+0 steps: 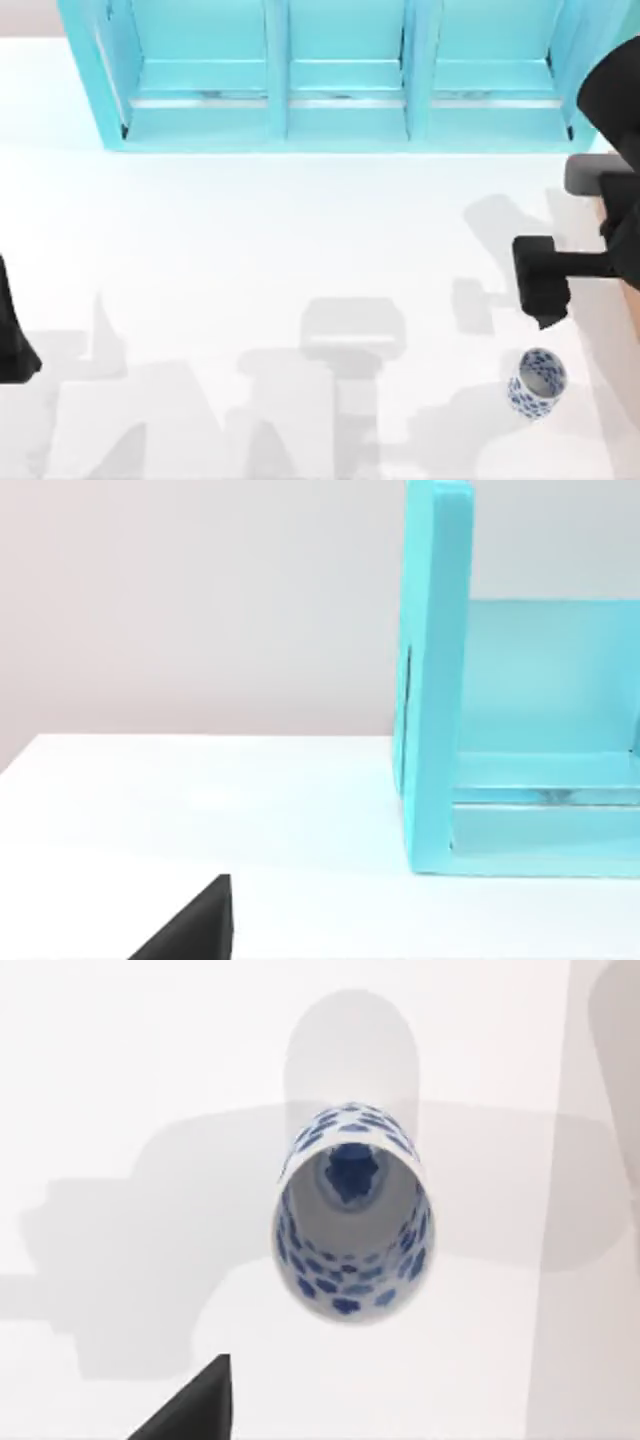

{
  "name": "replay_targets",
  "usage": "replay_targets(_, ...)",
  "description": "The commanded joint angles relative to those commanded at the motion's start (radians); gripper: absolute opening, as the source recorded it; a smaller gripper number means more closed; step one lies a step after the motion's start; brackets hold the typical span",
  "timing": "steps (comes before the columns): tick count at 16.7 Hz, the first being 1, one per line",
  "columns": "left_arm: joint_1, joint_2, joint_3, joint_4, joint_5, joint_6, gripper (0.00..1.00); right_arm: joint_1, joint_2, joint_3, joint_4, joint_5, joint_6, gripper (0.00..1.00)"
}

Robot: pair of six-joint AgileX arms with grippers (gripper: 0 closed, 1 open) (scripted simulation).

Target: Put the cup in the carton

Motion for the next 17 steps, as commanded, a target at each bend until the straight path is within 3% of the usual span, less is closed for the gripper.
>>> replay_targets(10,0.0,0.0,0.0,0.0,0.0,0.0,1.0,0.022,0.068,0.032,-0.037,-0.002,0.013,1.0)
replay_targets(17,0.0,0.0,0.0,0.0,0.0,0.0,1.0,0.028,0.148,-0.159,0.245,-0.001,0.019,1.0)
